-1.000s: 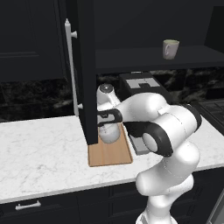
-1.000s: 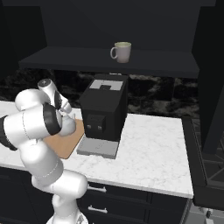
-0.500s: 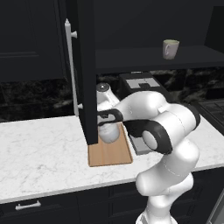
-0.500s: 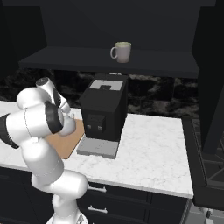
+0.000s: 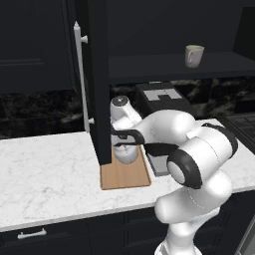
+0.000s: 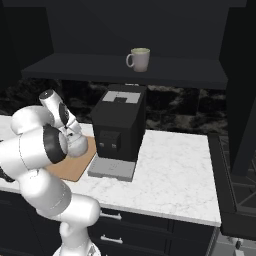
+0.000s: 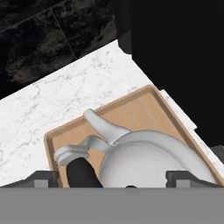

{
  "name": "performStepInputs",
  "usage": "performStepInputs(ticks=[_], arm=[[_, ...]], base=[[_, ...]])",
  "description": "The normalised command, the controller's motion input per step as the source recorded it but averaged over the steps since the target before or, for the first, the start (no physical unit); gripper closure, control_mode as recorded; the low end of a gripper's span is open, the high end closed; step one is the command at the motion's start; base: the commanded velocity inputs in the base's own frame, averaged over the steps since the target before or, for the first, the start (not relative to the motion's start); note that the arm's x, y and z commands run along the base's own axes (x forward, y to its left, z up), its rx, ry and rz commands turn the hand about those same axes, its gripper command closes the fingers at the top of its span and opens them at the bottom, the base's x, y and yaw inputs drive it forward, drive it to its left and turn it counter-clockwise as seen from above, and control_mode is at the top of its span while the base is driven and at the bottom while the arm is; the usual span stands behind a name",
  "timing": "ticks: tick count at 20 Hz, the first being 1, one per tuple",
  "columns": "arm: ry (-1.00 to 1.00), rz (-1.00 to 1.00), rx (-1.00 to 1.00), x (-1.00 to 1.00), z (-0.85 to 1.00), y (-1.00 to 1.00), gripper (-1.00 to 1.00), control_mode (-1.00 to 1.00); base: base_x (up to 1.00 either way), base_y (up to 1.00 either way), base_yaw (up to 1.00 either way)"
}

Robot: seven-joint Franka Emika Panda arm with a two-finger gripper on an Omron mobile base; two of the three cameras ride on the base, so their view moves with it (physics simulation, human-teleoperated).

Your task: Pick the kettle from the counter and place it on the tray. Then pick the mug from the cabinet and place it on the tray. Then close the cabinet doors.

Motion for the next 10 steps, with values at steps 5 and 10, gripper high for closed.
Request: performStepInputs(ticks=[5,10], arm=[[0.0,0.0,0.0,-0.18,0.46,0.0,-1.0,-1.0],[-0.05,0.05,0.0,-0.27,0.72,0.0,-1.0,-1.0]], base=[[0.0,0.0,0.0],[0.0,0.0,0.0]])
